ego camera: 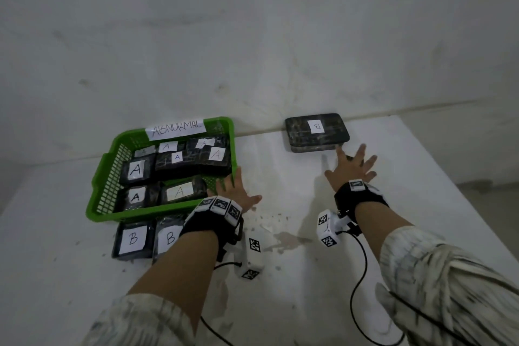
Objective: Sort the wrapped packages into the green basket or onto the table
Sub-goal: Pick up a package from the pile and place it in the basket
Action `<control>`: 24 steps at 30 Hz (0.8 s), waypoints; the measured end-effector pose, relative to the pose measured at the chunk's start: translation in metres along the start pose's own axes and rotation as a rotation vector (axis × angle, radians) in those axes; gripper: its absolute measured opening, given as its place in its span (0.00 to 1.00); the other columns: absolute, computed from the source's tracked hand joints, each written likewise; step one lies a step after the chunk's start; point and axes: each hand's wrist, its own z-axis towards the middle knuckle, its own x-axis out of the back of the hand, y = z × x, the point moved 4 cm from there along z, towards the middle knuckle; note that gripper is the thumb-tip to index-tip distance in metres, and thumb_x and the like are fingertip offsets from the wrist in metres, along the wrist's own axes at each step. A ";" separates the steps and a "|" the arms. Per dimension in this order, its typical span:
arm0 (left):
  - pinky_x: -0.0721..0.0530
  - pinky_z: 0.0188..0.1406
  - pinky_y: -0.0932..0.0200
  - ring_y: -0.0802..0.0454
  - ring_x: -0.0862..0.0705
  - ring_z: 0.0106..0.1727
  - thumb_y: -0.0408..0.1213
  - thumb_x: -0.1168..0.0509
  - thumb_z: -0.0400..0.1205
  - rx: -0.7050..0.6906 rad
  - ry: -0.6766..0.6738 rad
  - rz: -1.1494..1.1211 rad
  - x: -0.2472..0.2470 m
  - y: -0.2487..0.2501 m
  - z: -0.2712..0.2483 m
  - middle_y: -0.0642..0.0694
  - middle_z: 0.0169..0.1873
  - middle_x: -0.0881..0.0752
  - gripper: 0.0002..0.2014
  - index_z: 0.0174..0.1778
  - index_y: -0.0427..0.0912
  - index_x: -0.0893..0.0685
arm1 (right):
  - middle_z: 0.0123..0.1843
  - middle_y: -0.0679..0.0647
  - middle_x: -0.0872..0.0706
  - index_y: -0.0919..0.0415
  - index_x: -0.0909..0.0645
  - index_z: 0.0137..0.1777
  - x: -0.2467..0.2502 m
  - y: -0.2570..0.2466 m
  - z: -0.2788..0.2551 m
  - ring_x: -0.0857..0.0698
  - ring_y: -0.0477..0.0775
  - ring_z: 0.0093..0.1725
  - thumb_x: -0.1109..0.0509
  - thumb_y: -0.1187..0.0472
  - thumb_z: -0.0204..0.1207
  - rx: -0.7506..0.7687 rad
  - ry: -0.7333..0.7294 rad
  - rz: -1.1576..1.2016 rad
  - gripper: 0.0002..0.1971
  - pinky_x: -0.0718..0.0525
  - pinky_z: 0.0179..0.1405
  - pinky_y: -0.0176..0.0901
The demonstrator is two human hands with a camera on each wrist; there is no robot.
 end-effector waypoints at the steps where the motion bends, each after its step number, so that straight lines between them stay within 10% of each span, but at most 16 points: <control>1: 0.52 0.77 0.34 0.36 0.53 0.82 0.62 0.40 0.78 0.000 0.017 0.016 0.000 0.000 0.000 0.42 0.83 0.54 0.47 0.82 0.50 0.64 | 0.85 0.62 0.68 0.38 0.48 0.83 -0.001 0.008 0.005 0.63 0.76 0.82 0.33 0.49 0.79 -0.037 -0.034 0.020 0.36 0.46 0.77 0.74; 5: 0.49 0.77 0.35 0.36 0.50 0.82 0.63 0.39 0.77 0.006 0.031 0.054 0.000 0.000 0.000 0.43 0.83 0.52 0.48 0.82 0.51 0.64 | 0.85 0.64 0.59 0.39 0.45 0.83 -0.013 0.023 0.009 0.44 0.76 0.79 0.36 0.53 0.82 -0.085 -0.169 0.136 0.32 0.35 0.74 0.68; 12: 0.53 0.78 0.34 0.34 0.55 0.82 0.60 0.40 0.79 0.001 -0.074 -0.046 0.004 0.000 -0.003 0.40 0.83 0.56 0.47 0.81 0.51 0.67 | 0.58 0.62 0.19 0.48 0.28 0.72 -0.004 -0.020 -0.022 0.17 0.61 0.45 0.38 0.65 0.79 0.095 -0.172 0.839 0.23 0.18 0.42 0.45; 20: 0.42 0.79 0.44 0.41 0.41 0.81 0.52 0.47 0.85 -0.159 0.042 -0.680 0.028 -0.008 -0.018 0.40 0.80 0.42 0.29 0.81 0.46 0.44 | 0.49 0.59 0.19 0.57 0.23 0.54 0.005 -0.097 -0.082 0.20 0.55 0.45 0.41 0.71 0.77 0.144 -0.702 1.278 0.12 0.17 0.43 0.50; 24: 0.32 0.58 0.63 0.52 0.26 0.61 0.45 0.47 0.87 -0.201 0.113 -0.966 0.043 -0.021 -0.037 0.46 0.59 0.25 0.21 0.74 0.41 0.31 | 0.49 0.61 0.18 0.58 0.24 0.54 -0.002 -0.125 -0.110 0.17 0.58 0.43 0.42 0.75 0.75 0.195 -0.806 1.265 0.14 0.14 0.46 0.53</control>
